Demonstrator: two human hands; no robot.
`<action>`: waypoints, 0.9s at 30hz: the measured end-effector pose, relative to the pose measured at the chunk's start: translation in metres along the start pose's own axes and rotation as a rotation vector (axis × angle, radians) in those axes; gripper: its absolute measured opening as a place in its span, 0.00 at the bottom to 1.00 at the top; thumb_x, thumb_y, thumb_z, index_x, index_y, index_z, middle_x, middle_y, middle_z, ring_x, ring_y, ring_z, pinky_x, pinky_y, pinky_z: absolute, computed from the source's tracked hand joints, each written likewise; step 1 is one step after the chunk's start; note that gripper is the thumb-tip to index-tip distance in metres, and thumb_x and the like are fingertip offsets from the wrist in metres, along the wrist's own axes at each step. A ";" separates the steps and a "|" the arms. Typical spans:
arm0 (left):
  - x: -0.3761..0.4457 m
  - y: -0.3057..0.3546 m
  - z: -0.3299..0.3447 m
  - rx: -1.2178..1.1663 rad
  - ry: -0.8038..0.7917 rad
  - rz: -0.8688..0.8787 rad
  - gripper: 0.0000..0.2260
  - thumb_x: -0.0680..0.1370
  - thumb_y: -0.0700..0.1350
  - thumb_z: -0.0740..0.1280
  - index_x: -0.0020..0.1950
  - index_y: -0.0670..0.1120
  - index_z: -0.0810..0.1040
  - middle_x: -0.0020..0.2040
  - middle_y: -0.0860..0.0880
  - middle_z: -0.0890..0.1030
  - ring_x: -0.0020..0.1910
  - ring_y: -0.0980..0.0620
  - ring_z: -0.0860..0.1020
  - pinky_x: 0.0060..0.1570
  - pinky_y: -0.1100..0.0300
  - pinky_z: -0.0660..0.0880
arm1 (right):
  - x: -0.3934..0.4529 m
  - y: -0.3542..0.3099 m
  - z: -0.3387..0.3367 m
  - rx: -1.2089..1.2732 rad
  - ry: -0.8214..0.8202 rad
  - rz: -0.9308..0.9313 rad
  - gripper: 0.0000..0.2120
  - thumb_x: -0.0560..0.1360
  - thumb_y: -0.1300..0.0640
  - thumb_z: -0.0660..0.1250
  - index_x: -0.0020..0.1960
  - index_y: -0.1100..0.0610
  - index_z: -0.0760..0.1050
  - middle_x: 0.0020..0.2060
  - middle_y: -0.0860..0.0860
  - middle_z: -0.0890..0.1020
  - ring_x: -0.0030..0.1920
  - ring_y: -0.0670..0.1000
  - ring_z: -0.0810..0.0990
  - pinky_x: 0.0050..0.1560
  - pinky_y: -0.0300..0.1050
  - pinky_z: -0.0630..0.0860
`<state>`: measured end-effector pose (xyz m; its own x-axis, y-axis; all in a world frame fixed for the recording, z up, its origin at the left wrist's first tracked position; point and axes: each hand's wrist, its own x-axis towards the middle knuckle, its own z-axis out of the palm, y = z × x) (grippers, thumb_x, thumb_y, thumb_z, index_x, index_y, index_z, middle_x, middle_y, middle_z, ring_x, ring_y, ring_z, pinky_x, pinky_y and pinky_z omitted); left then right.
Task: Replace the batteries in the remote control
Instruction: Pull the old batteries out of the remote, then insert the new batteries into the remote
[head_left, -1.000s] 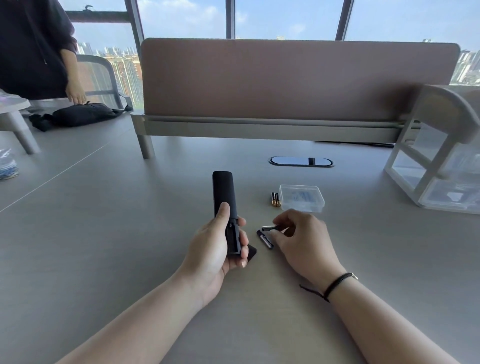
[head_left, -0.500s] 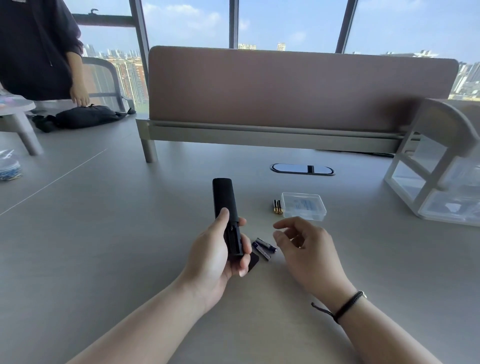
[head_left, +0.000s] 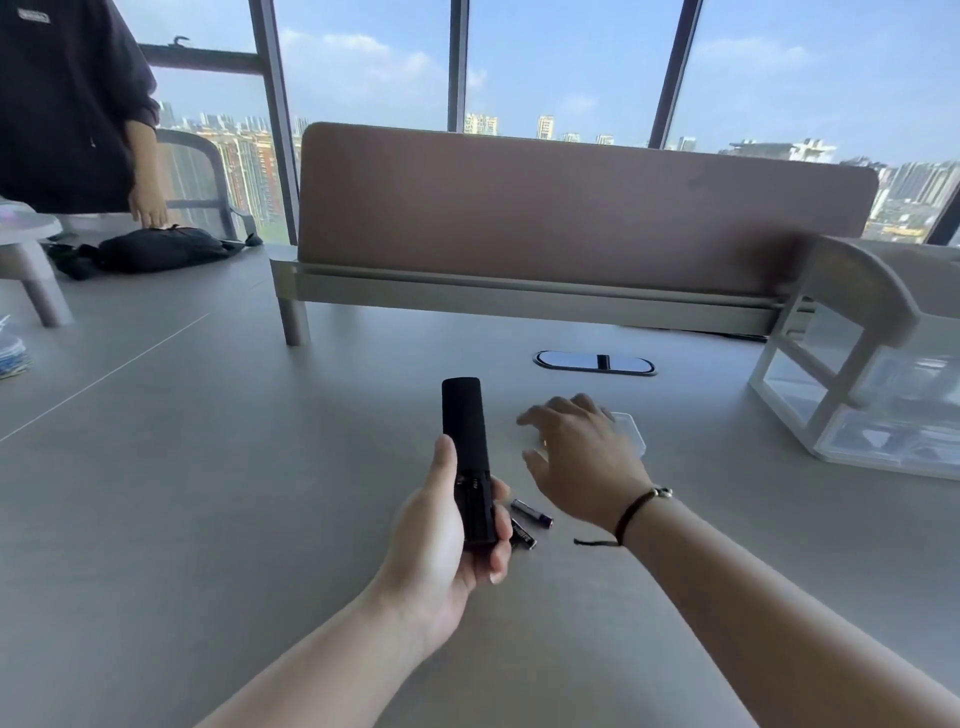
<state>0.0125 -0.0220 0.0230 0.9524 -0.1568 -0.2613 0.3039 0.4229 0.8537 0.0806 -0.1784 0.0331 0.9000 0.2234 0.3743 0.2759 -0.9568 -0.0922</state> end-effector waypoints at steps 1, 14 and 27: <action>0.001 0.001 0.000 -0.012 0.014 -0.004 0.29 0.77 0.66 0.56 0.41 0.40 0.76 0.29 0.43 0.73 0.21 0.48 0.66 0.22 0.60 0.62 | 0.014 0.001 -0.004 -0.123 -0.100 -0.047 0.19 0.75 0.52 0.64 0.66 0.48 0.74 0.61 0.48 0.79 0.65 0.54 0.71 0.62 0.50 0.68; 0.003 0.006 -0.001 -0.087 0.083 -0.040 0.29 0.76 0.67 0.58 0.40 0.40 0.77 0.27 0.43 0.72 0.23 0.48 0.67 0.22 0.62 0.62 | 0.078 -0.014 -0.006 -0.686 -0.700 -0.070 0.13 0.70 0.63 0.64 0.54 0.57 0.72 0.51 0.56 0.79 0.58 0.59 0.76 0.66 0.60 0.61; 0.002 0.005 0.000 -0.076 0.076 -0.037 0.29 0.77 0.66 0.58 0.41 0.40 0.78 0.27 0.44 0.72 0.25 0.48 0.68 0.25 0.60 0.62 | 0.081 -0.012 -0.005 -0.665 -0.653 -0.173 0.11 0.69 0.64 0.66 0.50 0.58 0.74 0.40 0.52 0.77 0.48 0.56 0.80 0.54 0.54 0.71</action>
<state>0.0163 -0.0200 0.0267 0.9385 -0.1068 -0.3282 0.3373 0.4853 0.8067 0.1481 -0.1503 0.0693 0.9310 0.2397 -0.2754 0.3557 -0.7657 0.5360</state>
